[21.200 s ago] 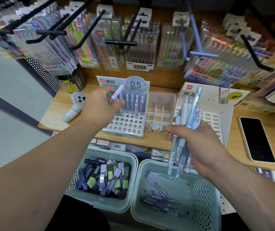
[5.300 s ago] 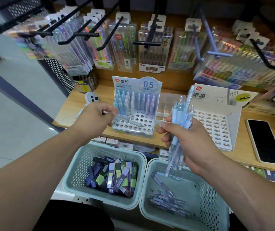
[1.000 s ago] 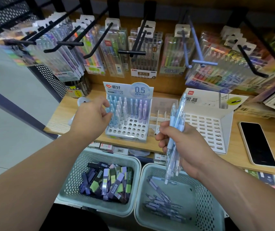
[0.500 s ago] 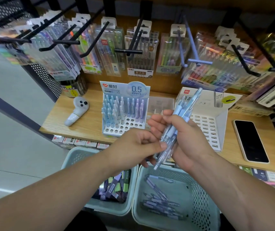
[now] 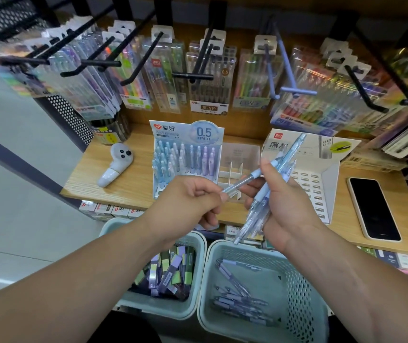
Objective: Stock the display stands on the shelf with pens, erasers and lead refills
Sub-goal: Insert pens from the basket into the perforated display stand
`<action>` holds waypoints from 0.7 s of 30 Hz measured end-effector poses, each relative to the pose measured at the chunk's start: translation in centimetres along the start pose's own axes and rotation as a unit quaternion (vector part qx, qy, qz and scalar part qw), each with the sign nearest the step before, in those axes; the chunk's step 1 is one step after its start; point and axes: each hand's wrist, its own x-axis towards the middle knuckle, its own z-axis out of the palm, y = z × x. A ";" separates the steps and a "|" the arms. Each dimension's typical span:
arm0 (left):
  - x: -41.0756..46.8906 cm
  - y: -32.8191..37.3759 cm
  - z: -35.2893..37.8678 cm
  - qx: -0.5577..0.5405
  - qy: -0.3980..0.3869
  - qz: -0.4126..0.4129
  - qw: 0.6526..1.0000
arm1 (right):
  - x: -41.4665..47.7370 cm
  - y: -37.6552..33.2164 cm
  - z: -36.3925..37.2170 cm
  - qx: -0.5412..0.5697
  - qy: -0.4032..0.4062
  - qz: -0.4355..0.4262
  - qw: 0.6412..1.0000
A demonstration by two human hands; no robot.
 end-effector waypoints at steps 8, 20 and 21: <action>-0.6 0.4 -2.3 -0.127 0.074 -0.005 0.989 | -0.3 0.2 0.1 -0.015 0.035 -0.014 0.999; 1.0 -1.9 -10.7 0.380 0.254 0.090 0.885 | -1.3 1.6 0.7 -0.102 -0.046 0.001 0.994; 1.2 -2.3 -11.0 0.412 0.259 0.098 0.868 | -1.4 1.6 0.7 -0.104 -0.048 -0.001 0.993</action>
